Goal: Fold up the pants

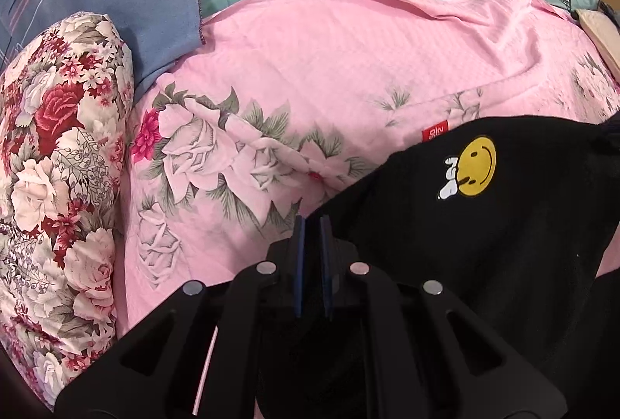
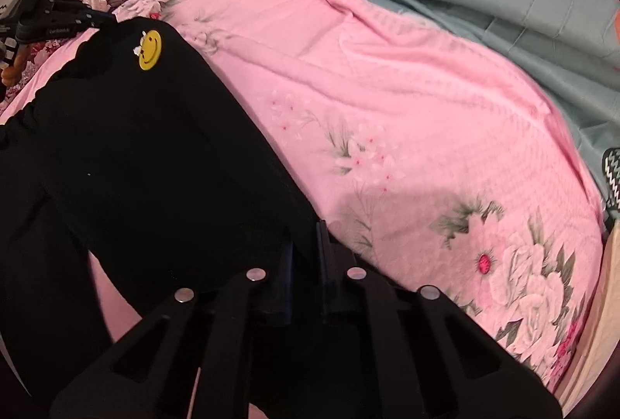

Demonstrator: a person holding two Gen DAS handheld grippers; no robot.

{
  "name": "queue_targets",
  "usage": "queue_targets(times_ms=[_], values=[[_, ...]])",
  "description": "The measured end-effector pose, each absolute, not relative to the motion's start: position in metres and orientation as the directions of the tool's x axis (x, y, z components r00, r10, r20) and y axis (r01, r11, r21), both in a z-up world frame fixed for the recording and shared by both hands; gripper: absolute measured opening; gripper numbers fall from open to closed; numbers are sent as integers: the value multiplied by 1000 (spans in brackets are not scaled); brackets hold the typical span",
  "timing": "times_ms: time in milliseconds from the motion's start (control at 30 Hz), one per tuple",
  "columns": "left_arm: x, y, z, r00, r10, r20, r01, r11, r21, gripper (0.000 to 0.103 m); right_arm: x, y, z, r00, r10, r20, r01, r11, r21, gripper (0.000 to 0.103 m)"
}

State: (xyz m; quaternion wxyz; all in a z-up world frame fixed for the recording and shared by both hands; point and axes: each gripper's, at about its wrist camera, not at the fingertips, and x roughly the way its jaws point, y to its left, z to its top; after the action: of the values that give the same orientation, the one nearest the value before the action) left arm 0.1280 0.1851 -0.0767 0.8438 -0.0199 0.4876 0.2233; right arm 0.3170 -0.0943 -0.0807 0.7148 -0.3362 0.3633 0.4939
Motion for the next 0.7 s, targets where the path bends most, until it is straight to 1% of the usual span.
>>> queue_targets(times_ms=[33, 67, 100, 167, 200, 233, 267, 300, 333, 433, 500, 533, 600, 633, 667, 700], values=[[126, 186, -76, 430, 334, -839, -386, 908, 163, 33, 316, -97, -78, 246, 462, -852, -953, 276, -126, 10], [123, 188, -76, 435, 329, -838, -387, 909, 156, 51, 315, -99, -76, 263, 458, -849, -950, 276, -146, 10], [120, 190, -75, 444, 346, -826, -395, 904, 166, 78, 316, -100, -76, 283, 445, -850, -945, 280, -168, 10], [116, 193, -73, 461, 348, -816, -393, 905, 164, 79, 322, -100, -77, 304, 427, -852, -937, 294, -188, 10], [114, 196, -73, 464, 335, -820, -395, 907, 147, 79, 323, -99, -78, 288, 429, -856, -942, 290, -172, 10], [111, 200, -73, 468, 315, -826, -398, 909, 121, 79, 323, -96, -79, 265, 435, -861, -949, 274, -153, 14], [108, 204, -74, 471, 300, -830, -402, 910, 100, 79, 320, -94, -78, 270, 445, -854, -951, 265, -162, 27], [107, 208, -75, 469, 285, -836, -403, 911, 84, 79, 315, -90, -76, 281, 468, -838, -951, 252, -179, 39], [106, 211, -78, 463, 269, -845, -405, 912, 68, 79, 311, -86, -75, 271, 487, -830, -957, 233, -176, 55], [106, 221, -88, 454, 187, -871, -399, 917, -11, 79, 307, -66, -76, 201, 505, -839, -976, 174, -129, 56], [109, 221, -94, 450, 158, -879, -386, 922, -32, 81, 313, -49, -81, 191, 487, -852, -977, 174, -119, 56], [112, 221, -99, 440, 134, -888, -379, 924, -48, 83, 316, -45, -82, 168, 484, -859, -980, 173, -94, 56], [116, 225, -107, 427, 68, -902, -373, 922, -107, 84, 320, -35, -86, 116, 484, -868, -984, 174, -34, 55], [117, 228, -108, 434, 54, -899, -376, 918, -127, 84, 321, -32, -87, 104, 478, -872, -985, 171, -23, 44], [117, 229, -108, 443, 42, -896, -371, 918, -140, 84, 321, -29, -88, 107, 465, -879, -985, 169, -30, 22], [117, 230, -107, 454, 7, -891, -358, 917, -175, 82, 320, -28, -88, 118, 459, -881, -985, 170, -43, 16]])
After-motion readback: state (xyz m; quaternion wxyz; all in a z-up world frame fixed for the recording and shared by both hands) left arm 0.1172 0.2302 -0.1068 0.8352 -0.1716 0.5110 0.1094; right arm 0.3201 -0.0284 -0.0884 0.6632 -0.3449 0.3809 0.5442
